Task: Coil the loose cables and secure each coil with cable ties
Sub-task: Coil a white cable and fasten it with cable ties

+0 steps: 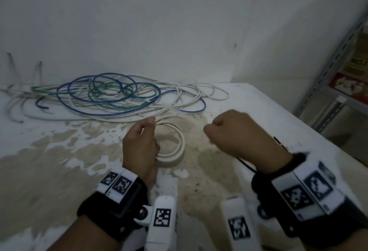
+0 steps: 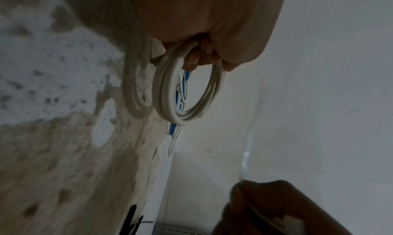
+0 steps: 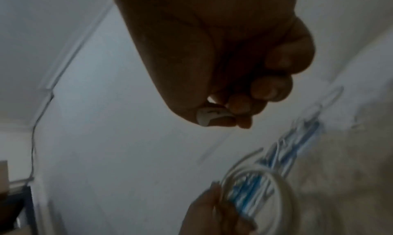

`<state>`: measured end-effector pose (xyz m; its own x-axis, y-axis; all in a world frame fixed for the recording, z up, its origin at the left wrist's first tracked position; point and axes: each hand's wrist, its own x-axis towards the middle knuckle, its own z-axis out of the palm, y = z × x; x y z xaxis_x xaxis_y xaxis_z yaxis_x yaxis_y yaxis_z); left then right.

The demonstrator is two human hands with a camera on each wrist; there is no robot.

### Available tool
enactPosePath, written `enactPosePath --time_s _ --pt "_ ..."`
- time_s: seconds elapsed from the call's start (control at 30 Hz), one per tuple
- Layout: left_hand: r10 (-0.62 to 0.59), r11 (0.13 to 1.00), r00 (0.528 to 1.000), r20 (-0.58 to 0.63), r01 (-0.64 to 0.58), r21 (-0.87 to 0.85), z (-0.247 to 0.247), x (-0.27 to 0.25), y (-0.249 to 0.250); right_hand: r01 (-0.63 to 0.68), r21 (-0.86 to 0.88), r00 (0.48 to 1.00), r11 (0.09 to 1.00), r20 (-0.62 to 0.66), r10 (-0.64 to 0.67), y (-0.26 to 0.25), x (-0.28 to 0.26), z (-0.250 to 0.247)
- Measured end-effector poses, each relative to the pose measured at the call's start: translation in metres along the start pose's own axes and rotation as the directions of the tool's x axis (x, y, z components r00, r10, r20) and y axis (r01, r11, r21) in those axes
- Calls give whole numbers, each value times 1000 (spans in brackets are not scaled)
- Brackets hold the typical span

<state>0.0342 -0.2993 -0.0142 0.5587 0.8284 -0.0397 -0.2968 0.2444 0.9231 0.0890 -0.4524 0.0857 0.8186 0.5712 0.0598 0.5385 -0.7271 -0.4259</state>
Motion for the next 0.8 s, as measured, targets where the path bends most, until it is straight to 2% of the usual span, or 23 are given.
enactPosePath --time_s 0.07,0.1,0.27,0.37,0.43,0.53,0.7,0.8 --pt "27 1000 998 -53 -27 1 -3 3 2 -66 54 977 996 204 54 -7 -2 19" --pt "40 999 996 -74 -40 -6 -4 5 3 -100 66 961 993 265 80 -8 0 27" --pt "132 991 985 -107 -128 45 -5 4 10 -205 163 907 965 404 124 -13 15 52" --pt "185 980 980 -72 -179 84 -4 2 7 -259 390 892 884 448 63 -24 30 57" --pt "221 969 972 -74 -211 129 -4 3 5 -305 571 891 762 454 16 -34 40 60" --pt "243 965 967 -77 -233 119 -5 6 3 -402 761 872 509 487 -40 -47 48 66" --pt "201 977 978 -54 -196 79 -7 10 8 -505 854 851 125 517 -95 -59 55 80" --pt "178 984 984 -14 -177 35 -8 11 10 -527 850 845 -10 522 -113 -62 58 85"
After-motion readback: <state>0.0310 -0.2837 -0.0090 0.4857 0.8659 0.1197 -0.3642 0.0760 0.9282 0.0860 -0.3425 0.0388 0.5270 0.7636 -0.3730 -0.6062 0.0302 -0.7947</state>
